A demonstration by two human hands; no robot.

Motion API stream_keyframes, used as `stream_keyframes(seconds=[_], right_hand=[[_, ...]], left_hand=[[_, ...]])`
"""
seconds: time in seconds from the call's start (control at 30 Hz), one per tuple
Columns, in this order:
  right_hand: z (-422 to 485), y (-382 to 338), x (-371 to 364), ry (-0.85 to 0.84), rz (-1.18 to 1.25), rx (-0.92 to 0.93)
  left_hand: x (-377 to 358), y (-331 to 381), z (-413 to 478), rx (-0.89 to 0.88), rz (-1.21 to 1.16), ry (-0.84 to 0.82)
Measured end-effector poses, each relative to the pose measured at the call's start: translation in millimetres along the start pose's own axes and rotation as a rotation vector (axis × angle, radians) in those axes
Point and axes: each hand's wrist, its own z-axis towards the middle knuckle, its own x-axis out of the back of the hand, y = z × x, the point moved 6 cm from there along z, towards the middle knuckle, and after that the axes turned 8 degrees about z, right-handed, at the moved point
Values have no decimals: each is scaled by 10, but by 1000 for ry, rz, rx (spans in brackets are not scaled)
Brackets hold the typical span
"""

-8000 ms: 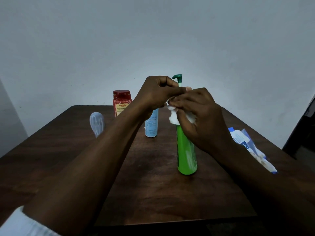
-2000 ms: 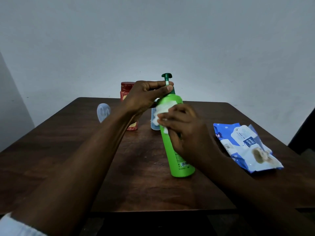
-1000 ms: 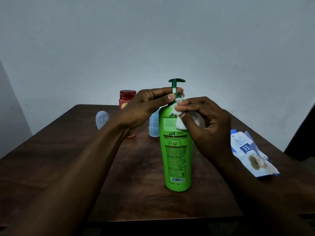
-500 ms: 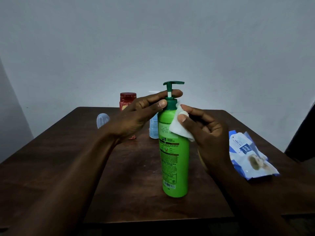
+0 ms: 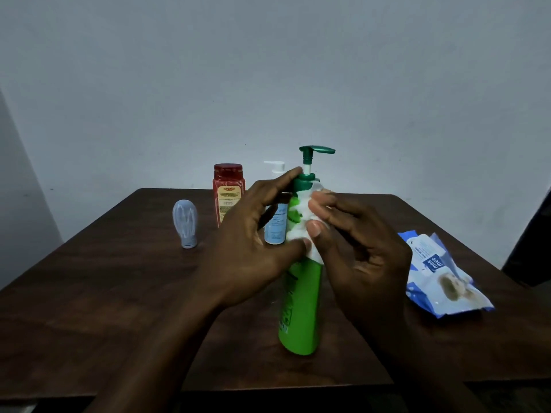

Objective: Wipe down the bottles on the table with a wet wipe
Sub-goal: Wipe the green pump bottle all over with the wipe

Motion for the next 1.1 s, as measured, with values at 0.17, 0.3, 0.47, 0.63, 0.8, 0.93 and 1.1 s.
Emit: stream_keyframes(seconds=[0.17, 0.3, 0.47, 0.63, 0.8, 0.93, 1.1], right_hand=[[237, 58, -59, -81, 55, -69], [281, 287, -114, 58, 472, -436], [153, 415, -253, 83, 701, -690], [122, 403, -207, 73, 656, -672], [110, 342, -151, 72, 595, -629], [156, 280, -138, 70, 562, -583], [325, 202, -247, 14, 724, -648]], left_hand=[[4, -1, -43, -39, 39, 14], [-21, -10, -110, -8, -44, 73], [-126, 60, -217, -22, -8, 179], [-88, -18, -241, 37, 57, 210], [-55, -37, -238, 37, 42, 173], [-31, -95, -248, 80, -45, 184], [-50, -149, -266, 189, -246, 158]])
